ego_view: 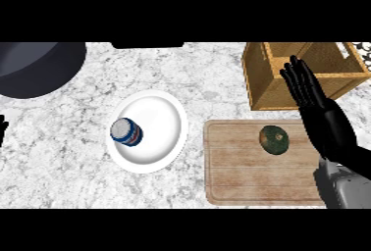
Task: Pick the squash from the cutting board and place it in the basket
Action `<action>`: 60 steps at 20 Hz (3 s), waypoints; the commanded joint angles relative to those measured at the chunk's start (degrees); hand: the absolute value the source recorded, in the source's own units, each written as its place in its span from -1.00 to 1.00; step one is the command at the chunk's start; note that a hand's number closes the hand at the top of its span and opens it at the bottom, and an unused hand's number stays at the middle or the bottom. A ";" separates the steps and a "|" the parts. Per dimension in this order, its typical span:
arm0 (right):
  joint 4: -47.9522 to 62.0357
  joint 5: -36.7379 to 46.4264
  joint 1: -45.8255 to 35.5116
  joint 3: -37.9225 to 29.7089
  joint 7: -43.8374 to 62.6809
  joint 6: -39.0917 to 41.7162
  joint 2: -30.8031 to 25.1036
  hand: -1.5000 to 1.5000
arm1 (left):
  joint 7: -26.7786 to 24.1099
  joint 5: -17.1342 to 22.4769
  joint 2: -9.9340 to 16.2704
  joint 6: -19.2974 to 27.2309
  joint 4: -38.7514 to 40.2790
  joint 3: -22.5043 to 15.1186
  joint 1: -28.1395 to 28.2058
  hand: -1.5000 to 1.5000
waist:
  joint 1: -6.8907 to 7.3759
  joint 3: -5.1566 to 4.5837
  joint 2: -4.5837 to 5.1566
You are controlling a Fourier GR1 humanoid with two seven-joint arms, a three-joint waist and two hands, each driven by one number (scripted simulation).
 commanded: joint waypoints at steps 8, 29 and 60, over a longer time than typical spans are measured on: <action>19.25 -11.38 -5.21 -9.24 -17.00 20.81 -8.06 1.00 | 11.27 3.26 -8.06 -1.09 -2.81 -6.08 -11.62 0.00 | 1.33 -0.32 -0.95; 9.33 16.98 -5.65 -0.16 20.25 22.48 -32.50 -1.00 | 19.01 -1.37 -12.44 4.16 -4.09 -9.37 -16.00 0.00 | 0.16 -0.83 -2.39; 14.47 31.20 5.43 -4.92 0.87 14.69 -12.45 -1.00 | 19.51 -7.78 -17.42 -4.66 -3.53 -0.64 -16.15 0.00 | 1.26 -0.69 -1.79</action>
